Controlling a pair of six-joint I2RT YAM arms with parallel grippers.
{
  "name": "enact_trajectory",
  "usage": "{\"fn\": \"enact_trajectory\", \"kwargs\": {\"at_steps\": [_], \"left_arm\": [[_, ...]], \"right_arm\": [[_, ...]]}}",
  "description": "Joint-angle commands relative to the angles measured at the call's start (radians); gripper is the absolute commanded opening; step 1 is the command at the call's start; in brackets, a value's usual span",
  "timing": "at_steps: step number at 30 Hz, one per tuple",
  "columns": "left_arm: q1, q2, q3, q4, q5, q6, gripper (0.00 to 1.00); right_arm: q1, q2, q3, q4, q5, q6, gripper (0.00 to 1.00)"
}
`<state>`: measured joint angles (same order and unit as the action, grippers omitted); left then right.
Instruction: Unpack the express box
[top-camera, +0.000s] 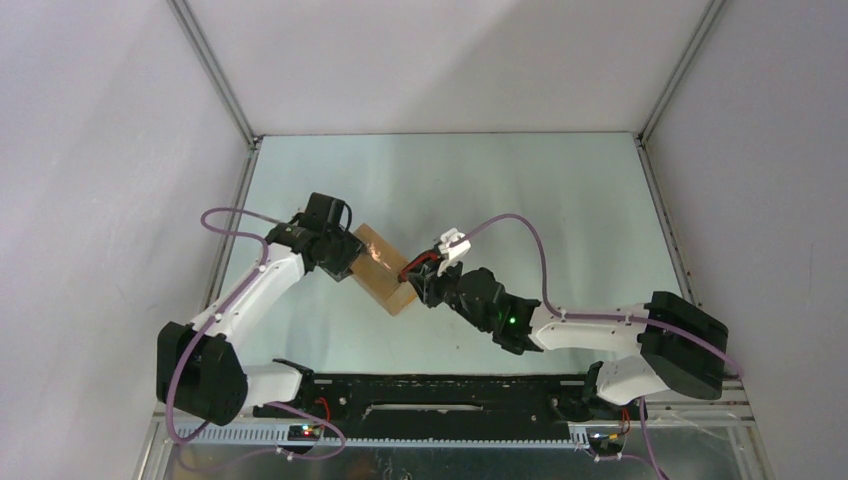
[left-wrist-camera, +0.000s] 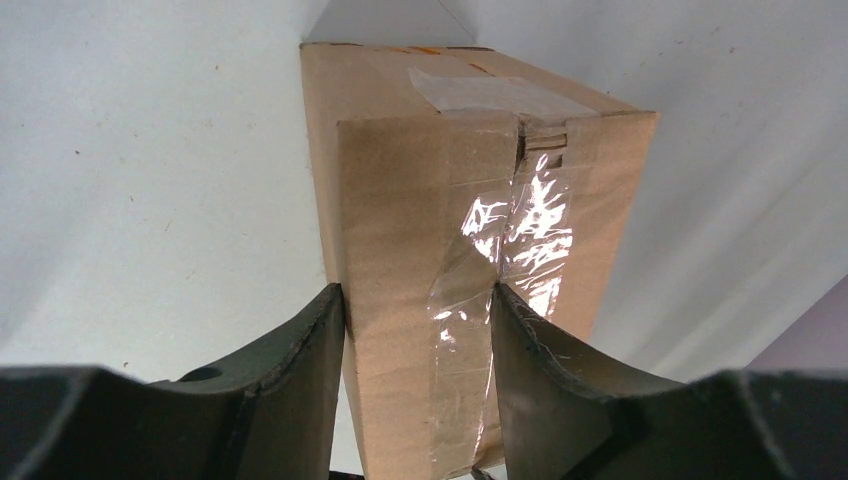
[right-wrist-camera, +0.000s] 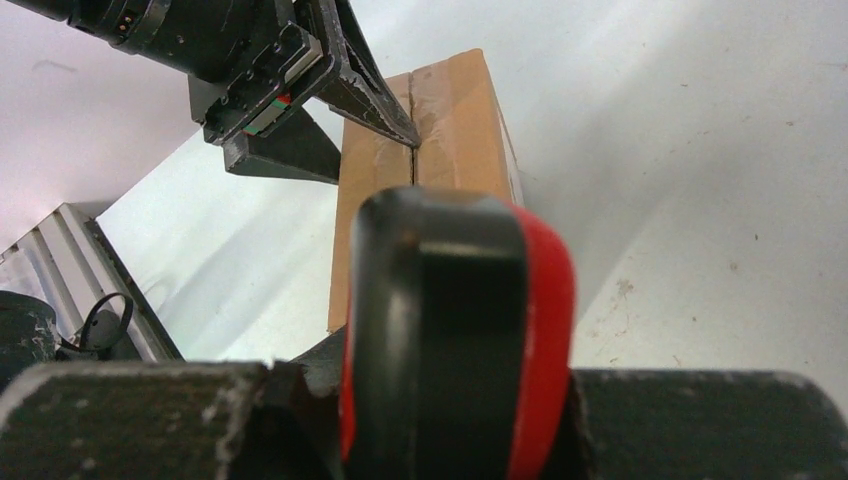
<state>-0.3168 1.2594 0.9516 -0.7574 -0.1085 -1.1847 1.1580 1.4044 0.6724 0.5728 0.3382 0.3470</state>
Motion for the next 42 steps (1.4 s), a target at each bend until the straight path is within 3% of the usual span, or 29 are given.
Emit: {"fn": "enact_trajectory", "kwargs": {"at_steps": [1, 19, 22, 24, 28, 31, 34, 37, 42], "left_arm": [[0.028, 0.027, 0.014, 0.011, -0.109, 0.035, 0.0], [0.017, 0.05, 0.066, -0.001, -0.128, 0.102, 0.0], [-0.002, 0.069, 0.117, 0.035, -0.065, 0.241, 0.0], [-0.012, 0.101, 0.167, 0.055, 0.054, 0.407, 0.0], [-0.067, 0.16, 0.286, -0.058, 0.065, 0.623, 0.0], [-0.111, 0.172, 0.336, -0.112, 0.09, 0.735, 0.12], [-0.137, 0.173, 0.365, -0.141, 0.115, 0.803, 0.43], [-0.137, 0.17, 0.384, -0.146, 0.115, 0.81, 0.51], [-0.137, 0.178, 0.428, -0.133, 0.124, 0.806, 0.82]], "right_arm": [[0.008, -0.003, 0.0, -0.137, -0.068, 0.01, 0.0], [-0.03, -0.14, -0.013, -0.336, -0.153, 0.096, 0.0], [-0.052, -0.184, -0.013, -0.331, -0.158, 0.088, 0.0], [-0.085, -0.226, -0.013, -0.33, -0.175, 0.086, 0.0], [-0.158, -0.263, -0.012, -0.338, -0.174, 0.075, 0.0], [-0.2, -0.256, -0.013, -0.328, -0.171, 0.071, 0.0], [-0.205, -0.237, -0.01, -0.304, -0.137, 0.057, 0.0], [-0.222, -0.21, -0.006, -0.277, -0.11, 0.061, 0.0], [-0.238, -0.161, 0.007, -0.245, -0.043, 0.04, 0.0]]}}
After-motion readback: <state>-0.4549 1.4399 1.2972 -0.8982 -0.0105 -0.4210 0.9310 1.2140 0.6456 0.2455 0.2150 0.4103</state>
